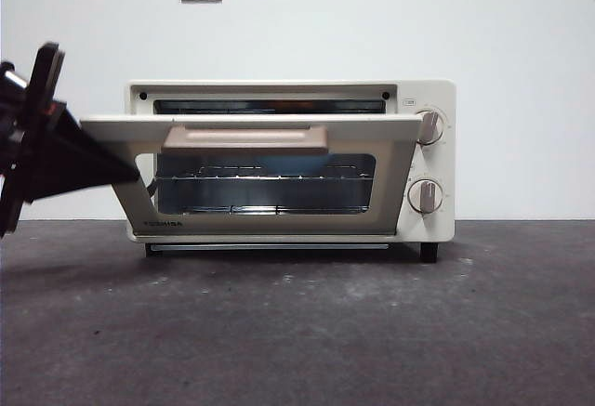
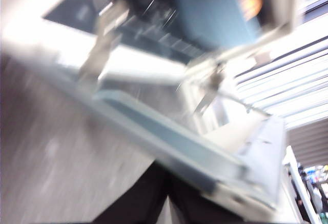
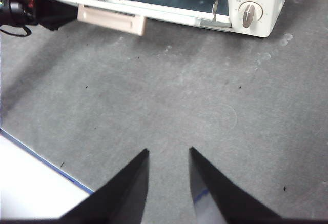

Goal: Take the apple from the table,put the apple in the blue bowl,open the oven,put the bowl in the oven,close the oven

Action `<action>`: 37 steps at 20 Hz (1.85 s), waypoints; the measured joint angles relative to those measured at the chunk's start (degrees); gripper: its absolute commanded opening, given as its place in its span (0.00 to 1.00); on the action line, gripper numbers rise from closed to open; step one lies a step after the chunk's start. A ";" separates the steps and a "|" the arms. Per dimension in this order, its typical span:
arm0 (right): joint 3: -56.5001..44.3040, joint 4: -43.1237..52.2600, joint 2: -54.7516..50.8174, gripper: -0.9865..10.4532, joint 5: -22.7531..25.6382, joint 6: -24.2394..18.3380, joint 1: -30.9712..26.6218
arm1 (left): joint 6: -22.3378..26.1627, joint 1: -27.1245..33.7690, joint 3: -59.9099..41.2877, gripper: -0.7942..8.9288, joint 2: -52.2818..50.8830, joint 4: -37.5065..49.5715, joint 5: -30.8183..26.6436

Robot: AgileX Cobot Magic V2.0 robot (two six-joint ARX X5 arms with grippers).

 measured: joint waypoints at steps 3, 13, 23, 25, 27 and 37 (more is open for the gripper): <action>0.00 0.00 0.00 0.20 0.00 0.13 0.00 | -3.21 0.02 0.15 0.09 0.00 5.38 -2.84; 0.00 0.00 0.00 0.20 0.28 1.33 0.00 | -4.37 0.17 3.69 0.09 0.00 6.10 -7.58; 0.00 0.00 0.00 0.20 0.61 1.05 0.00 | -4.44 -0.76 3.69 0.09 -3.82 1.07 -6.51; 0.00 0.02 0.00 0.20 1.38 0.90 0.00 | -4.35 -1.29 3.69 0.09 -6.49 -0.96 -6.62; 0.00 0.09 0.00 0.20 1.86 0.61 0.00 | -3.74 -2.25 3.69 0.09 -10.45 -4.42 -7.89; -0.39 9.27 -0.02 0.20 1.90 -2.97 0.00 | 9.70 -10.71 3.69 0.09 -34.51 -34.14 -24.41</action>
